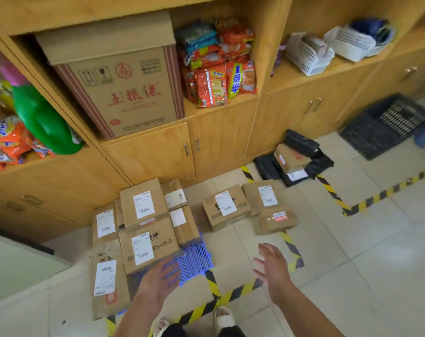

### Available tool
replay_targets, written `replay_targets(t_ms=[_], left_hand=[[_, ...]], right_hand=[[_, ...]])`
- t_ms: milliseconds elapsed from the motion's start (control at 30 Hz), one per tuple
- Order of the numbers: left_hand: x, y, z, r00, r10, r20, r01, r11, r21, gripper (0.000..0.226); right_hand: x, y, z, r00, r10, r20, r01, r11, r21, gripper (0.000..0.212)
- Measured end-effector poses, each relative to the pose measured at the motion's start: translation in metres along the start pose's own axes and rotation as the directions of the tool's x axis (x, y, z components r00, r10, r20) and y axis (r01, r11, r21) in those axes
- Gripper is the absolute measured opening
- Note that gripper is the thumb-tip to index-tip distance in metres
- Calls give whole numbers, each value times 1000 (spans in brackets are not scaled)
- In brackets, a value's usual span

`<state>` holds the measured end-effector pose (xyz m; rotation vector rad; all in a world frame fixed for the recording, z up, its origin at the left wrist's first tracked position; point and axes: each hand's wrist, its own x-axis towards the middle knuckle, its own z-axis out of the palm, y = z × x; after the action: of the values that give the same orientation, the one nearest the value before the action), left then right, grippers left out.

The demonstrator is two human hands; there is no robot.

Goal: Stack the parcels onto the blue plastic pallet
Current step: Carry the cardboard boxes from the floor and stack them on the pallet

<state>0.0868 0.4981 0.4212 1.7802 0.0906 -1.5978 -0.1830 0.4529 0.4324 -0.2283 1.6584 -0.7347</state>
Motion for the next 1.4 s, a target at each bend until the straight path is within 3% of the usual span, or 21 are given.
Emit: replay_targets(t_ms=[133, 233, 367, 533, 667, 933, 1200, 1400], left_hand=[[-14, 19, 76, 993, 45, 110, -59, 990, 130, 30], [-15, 34, 128, 978, 56, 199, -104, 965, 241, 26], [-7, 43, 176, 973, 61, 222, -144, 913, 381, 24], [29, 54, 229, 976, -34, 216, -66, 896, 440, 25], [71, 85, 288, 970, -79, 229, -15, 924, 382, 28], [106, 143, 405, 959, -128, 253, 24, 926, 377, 13], [135, 171, 496, 972, -60, 225, 1, 967, 254, 8], [159, 146, 533, 999, -39, 25, 38, 998, 56, 10]], right_hand=[[-3, -32, -36, 1000, -12, -11, 13, 995, 102, 16], [2, -52, -54, 999, 18, -27, -14, 987, 163, 20], [19, -70, -68, 998, 29, -59, -14, 974, 226, 26], [51, -111, -86, 993, -38, -108, 56, 983, 175, 20], [91, -172, -104, 984, -62, -169, 82, 990, 119, 13], [153, -281, -129, 974, -79, -215, 94, 994, 59, 19], [237, -356, -155, 991, -40, -128, 36, 999, -32, 21], [336, -421, -173, 988, 133, 84, -118, 979, -164, 18]])
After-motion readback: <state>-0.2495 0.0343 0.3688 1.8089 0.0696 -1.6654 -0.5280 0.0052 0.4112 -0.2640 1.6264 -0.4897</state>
